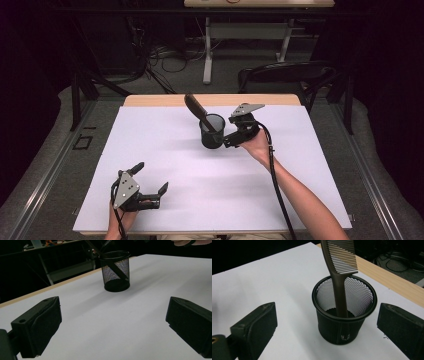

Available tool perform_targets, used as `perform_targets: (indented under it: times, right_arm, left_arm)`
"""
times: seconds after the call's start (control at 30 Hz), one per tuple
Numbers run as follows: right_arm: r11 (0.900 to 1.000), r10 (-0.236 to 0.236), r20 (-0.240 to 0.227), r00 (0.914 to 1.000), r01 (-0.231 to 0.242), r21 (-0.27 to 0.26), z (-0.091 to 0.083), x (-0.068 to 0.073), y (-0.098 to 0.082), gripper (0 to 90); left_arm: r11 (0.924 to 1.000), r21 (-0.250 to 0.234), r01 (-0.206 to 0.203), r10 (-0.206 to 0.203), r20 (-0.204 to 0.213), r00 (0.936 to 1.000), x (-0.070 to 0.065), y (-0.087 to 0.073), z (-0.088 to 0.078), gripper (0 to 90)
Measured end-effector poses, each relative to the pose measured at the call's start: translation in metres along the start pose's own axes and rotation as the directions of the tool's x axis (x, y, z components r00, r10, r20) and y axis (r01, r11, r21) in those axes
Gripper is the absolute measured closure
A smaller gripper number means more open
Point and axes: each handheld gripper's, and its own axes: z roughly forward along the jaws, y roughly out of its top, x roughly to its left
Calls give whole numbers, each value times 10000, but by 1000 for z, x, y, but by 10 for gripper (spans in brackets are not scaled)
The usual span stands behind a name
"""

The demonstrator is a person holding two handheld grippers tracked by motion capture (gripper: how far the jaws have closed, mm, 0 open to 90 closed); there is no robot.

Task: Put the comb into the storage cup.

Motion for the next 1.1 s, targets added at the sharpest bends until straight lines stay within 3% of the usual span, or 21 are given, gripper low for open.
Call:
perform_targets:
  times: [1.1]
  right_arm:
    - [9951, -45, -86, 10000, 53, 987, -52, 3, -35, 0]
  left_arm:
    - [10000, -7, 75, -76, -58, 10000, 1, -1, -3, 3]
